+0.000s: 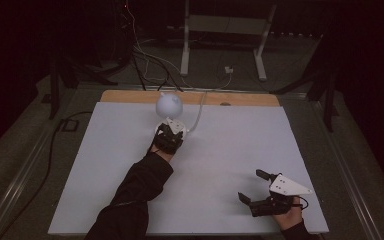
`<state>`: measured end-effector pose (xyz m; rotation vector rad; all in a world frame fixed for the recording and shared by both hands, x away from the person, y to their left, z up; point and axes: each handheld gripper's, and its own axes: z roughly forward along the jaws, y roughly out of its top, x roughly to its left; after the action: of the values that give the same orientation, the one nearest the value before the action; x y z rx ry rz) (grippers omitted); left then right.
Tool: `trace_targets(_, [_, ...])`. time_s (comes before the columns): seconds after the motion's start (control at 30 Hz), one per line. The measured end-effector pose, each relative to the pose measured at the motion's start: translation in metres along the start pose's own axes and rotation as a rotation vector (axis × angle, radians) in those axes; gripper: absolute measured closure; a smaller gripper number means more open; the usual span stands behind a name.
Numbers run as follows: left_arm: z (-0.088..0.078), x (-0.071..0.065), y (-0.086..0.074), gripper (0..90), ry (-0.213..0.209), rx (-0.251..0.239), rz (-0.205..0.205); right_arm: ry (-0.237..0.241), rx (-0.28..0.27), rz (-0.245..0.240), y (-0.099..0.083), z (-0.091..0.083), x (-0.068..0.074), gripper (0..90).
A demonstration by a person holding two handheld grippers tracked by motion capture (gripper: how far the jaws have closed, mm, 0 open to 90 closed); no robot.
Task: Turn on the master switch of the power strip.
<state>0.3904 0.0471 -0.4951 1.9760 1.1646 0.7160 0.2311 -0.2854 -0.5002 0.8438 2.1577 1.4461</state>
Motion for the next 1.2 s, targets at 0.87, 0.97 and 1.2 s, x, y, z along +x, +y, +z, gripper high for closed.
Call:
trace_targets(0.87, [0.026,0.003,0.000,90.0,0.017,0.035,0.152,0.008,0.004,0.004,0.000,0.000,0.000,0.0])
trace_targets(0.97, [0.027,0.002,-0.001,90.0,0.019,0.034,0.159,0.008,0.005,0.005,0.000,0.000,0.000,0.0])
trace_targets(1.2, [0.028,0.001,-0.001,90.0,0.029,0.036,0.204,0.010,0.009,0.006,-0.001,0.001,-0.001,0.0])
